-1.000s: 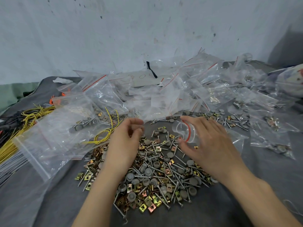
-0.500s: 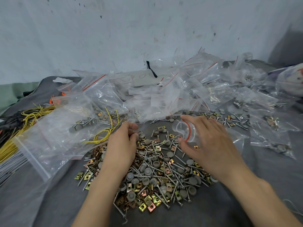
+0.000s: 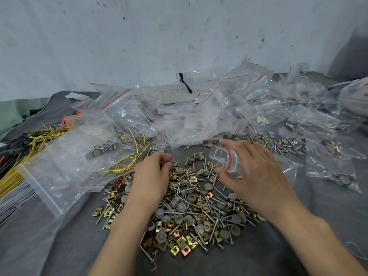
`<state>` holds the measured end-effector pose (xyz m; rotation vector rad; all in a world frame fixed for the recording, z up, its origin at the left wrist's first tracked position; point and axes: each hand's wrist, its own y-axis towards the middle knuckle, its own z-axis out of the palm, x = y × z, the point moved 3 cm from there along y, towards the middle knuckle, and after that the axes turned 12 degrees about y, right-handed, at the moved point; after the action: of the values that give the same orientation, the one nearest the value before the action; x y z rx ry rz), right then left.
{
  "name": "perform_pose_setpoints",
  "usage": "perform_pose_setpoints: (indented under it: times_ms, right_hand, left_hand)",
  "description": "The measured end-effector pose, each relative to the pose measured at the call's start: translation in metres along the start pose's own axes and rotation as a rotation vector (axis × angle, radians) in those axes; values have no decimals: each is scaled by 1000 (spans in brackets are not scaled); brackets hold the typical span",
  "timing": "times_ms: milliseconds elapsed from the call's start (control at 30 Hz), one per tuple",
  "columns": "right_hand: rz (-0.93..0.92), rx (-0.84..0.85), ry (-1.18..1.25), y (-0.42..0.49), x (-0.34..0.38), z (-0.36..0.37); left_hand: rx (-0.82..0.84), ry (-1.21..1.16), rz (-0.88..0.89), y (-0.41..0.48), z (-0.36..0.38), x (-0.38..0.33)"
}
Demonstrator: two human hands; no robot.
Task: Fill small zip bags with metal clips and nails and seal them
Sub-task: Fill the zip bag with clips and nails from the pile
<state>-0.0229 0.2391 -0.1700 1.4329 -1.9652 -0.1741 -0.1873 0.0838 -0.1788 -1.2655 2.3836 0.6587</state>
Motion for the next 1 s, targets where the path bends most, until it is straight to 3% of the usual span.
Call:
perform_pose_setpoints:
  times_ms: [1000]
  right_hand:
    - [-12, -14, 5, 1, 0, 0]
  left_hand:
    - [10, 10, 47, 2, -5, 9]
